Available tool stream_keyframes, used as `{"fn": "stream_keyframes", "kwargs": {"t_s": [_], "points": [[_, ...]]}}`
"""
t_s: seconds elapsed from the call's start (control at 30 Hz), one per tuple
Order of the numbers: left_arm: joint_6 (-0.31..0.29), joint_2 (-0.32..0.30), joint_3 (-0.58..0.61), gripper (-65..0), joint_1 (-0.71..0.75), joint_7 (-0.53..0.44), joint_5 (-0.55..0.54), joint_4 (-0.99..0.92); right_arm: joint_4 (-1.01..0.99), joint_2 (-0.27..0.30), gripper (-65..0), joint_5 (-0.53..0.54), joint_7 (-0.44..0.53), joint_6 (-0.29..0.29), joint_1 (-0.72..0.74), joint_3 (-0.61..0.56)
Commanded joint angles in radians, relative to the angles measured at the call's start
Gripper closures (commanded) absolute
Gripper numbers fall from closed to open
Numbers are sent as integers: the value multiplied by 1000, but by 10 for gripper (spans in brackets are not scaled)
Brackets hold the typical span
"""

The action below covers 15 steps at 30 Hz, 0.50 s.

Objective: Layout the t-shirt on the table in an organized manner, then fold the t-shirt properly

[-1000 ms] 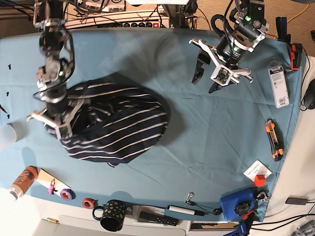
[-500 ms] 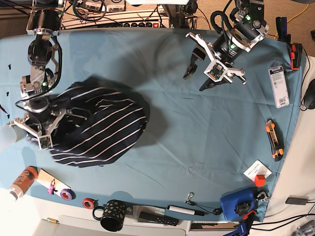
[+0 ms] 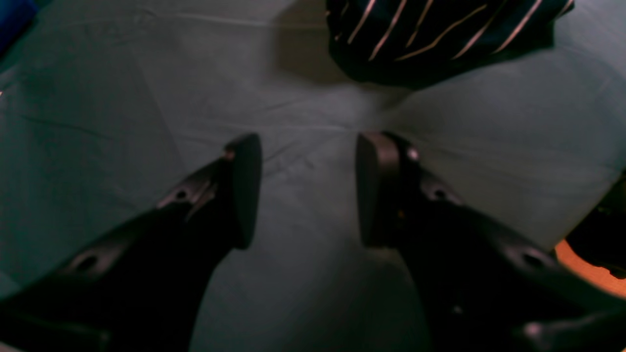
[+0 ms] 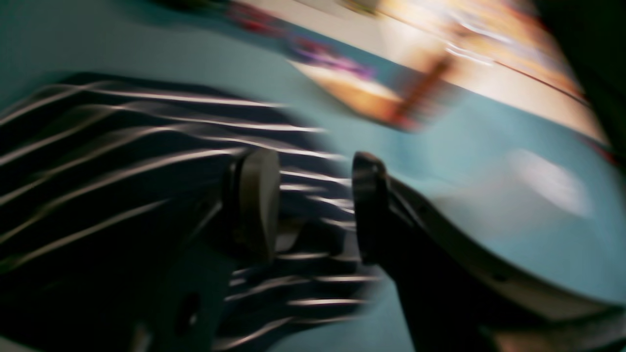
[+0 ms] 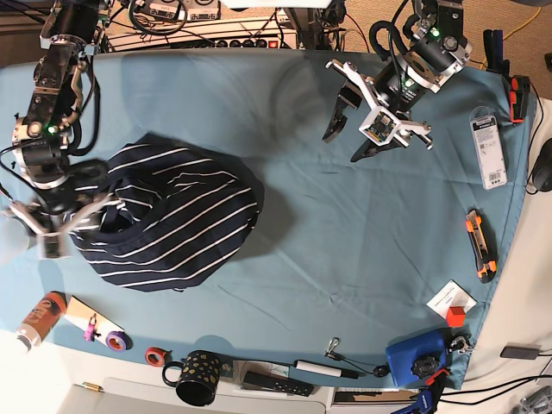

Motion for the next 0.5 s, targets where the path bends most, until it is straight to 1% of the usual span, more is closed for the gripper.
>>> {"fn": "stream_keyframes", "kwargs": {"t_s": [0.0,0.03,0.07,0.13,0.2,0.33,0.47], "points": [[0,-2,-1,-312,0,-32,-11,16,15,-9,-253,30,11,25,13,-12],[0,-2,-1,-312,0,-32,-11,16,15,-27,-253,48,2,50,13,-34],[0,-2,-1,-312,0,-32,-11,16,15,-43,-253,46,-2,55,13,-64],[0,-2,-1,-312,0,-32,-11,16,14,-68,-253,9,-8,42,10,-130],[0,-2,-1,-312,0,-33,-11,16,-5,-84,-253,-53,-17,5,3,-204],[0,-2,-1,-312,0,-32,-11,16,-66,-92,-253,-179,-26,-63,-21,-340],[0,-2,-1,-312,0,-32,-11,16,-70,-92,-253,-262,-66,-129,-27,-426]]}}
